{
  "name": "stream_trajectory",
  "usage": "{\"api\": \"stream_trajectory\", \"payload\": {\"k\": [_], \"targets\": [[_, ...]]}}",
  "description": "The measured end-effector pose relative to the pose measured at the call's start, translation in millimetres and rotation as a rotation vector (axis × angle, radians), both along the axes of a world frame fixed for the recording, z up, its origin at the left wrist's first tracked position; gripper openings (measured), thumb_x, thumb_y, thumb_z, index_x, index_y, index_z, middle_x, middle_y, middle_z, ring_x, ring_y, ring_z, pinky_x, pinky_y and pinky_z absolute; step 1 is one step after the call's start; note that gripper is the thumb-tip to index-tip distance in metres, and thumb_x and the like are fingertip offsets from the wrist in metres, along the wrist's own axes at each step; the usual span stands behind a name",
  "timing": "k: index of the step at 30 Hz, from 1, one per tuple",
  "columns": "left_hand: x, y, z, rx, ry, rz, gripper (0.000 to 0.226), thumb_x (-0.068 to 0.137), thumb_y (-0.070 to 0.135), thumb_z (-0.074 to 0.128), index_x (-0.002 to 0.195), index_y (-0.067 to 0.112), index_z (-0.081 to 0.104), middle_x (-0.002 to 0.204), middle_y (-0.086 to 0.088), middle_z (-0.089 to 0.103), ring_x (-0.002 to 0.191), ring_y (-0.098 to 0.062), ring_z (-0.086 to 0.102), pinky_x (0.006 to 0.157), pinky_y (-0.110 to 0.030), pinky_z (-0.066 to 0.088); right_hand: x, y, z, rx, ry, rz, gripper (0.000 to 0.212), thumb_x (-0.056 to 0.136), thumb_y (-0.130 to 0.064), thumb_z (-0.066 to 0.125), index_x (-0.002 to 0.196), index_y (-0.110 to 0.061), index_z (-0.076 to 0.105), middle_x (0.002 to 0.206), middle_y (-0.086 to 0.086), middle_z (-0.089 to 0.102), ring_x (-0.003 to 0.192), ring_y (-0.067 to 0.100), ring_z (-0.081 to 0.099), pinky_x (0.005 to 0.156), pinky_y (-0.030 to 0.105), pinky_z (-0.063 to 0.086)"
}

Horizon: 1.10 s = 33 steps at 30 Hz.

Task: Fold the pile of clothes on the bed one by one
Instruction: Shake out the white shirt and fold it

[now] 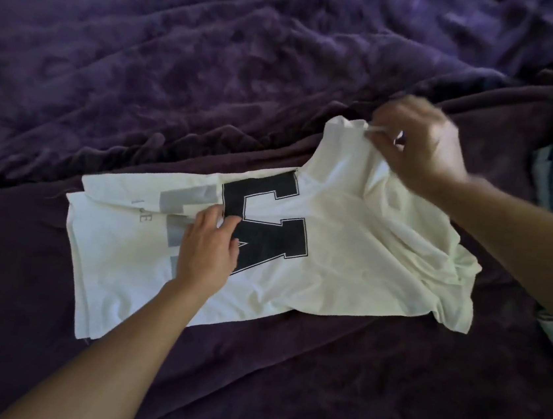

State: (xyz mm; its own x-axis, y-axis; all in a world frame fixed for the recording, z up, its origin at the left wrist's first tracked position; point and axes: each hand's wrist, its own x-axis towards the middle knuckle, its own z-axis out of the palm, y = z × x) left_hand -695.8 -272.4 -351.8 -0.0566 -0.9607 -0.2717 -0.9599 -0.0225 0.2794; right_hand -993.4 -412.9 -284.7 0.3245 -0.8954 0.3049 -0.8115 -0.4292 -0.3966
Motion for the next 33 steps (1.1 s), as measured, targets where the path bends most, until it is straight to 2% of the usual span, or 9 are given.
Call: {"api": "stream_trajectory", "payload": {"k": [7,12,15,18,22,24,27,30,33], "targets": [[-5,9,20,-0.102,0.079,0.030,0.032,0.079,0.002,0.064,0.111,0.004,0.066,0.125,-0.019,0.054,0.114,-0.038,0.053,0.090,-0.049,0.045,-33,173,-20,0.297,0.266,0.410,0.012,0.078,-0.021,0.077,0.086,-0.014,0.072,0.097,0.003,0.069,0.085,0.027,0.067,0.068,0.035,0.053],[-51,29,16,-0.121,0.105,-0.346,0.048,0.073,0.002,0.066,0.120,0.013,0.063,0.133,-0.018,0.051,0.116,-0.037,0.052,0.089,-0.047,0.048,-29,130,-30,0.292,0.127,-0.100,0.026,0.079,-0.017,0.077,0.102,-0.009,0.069,0.106,0.008,0.066,0.096,0.034,0.061,0.071,0.046,0.054],[-71,40,-2,0.120,0.050,-0.472,0.056,0.089,0.014,0.049,0.142,0.025,0.038,0.153,-0.008,0.025,0.135,-0.029,0.028,0.102,-0.043,0.033,-25,55,-37,0.430,0.200,-0.412,0.071,0.076,-0.039,0.075,0.137,-0.018,0.045,0.138,0.008,0.047,0.124,0.031,0.043,0.094,0.045,0.042],[-72,39,-14,0.226,0.053,-0.451,0.050,0.093,0.020,0.045,0.142,0.028,0.038,0.155,-0.002,0.020,0.139,-0.022,0.019,0.102,-0.041,0.030,-9,-2,-47,0.576,0.374,-0.327,0.106,0.065,-0.052,0.079,0.149,-0.028,0.019,0.154,0.004,0.027,0.138,0.029,0.028,0.107,0.050,0.028],[-65,37,-14,0.277,0.133,-0.418,0.045,0.093,0.022,0.046,0.138,0.027,0.045,0.155,0.000,0.023,0.140,-0.020,0.022,0.100,-0.039,0.033,2,-24,-49,0.462,0.301,-0.485,0.031,0.085,-0.039,0.055,0.108,-0.020,0.063,0.111,0.014,0.065,0.104,0.037,0.057,0.087,0.043,0.043],[-58,35,-10,0.296,0.195,-0.343,0.043,0.093,0.018,0.045,0.135,0.024,0.049,0.151,0.000,0.032,0.135,-0.020,0.030,0.099,-0.039,0.035,-3,-15,-36,0.320,0.105,-0.532,0.030,0.089,-0.041,0.049,0.090,-0.014,0.062,0.091,0.013,0.066,0.090,0.039,0.058,0.073,0.040,0.044],[-46,29,-3,0.248,0.320,-0.127,0.036,0.092,0.012,0.046,0.126,0.018,0.058,0.129,0.001,0.050,0.119,-0.020,0.048,0.095,-0.037,0.042,-11,35,-9,0.084,0.016,-0.153,0.025,0.093,-0.030,0.052,0.095,-0.009,0.066,0.090,0.008,0.068,0.086,0.032,0.062,0.073,0.039,0.046],[-39,27,8,0.122,0.365,0.093,0.028,0.091,0.008,0.052,0.116,0.011,0.064,0.116,-0.002,0.057,0.107,-0.023,0.056,0.087,-0.036,0.046,-26,117,-13,0.149,0.166,0.221,0.015,0.082,-0.008,0.065,0.096,-0.007,0.072,0.103,0.008,0.071,0.098,0.029,0.067,0.082,0.045,0.050],[-41,26,18,-0.082,0.340,0.119,0.026,0.085,0.001,0.056,0.110,0.006,0.065,0.113,-0.007,0.057,0.104,-0.026,0.057,0.083,-0.038,0.050,-59,169,-32,0.237,0.202,0.114,0.027,0.074,-0.002,0.075,0.099,-0.011,0.072,0.120,0.006,0.066,0.114,0.029,0.061,0.087,0.049,0.049]]}}
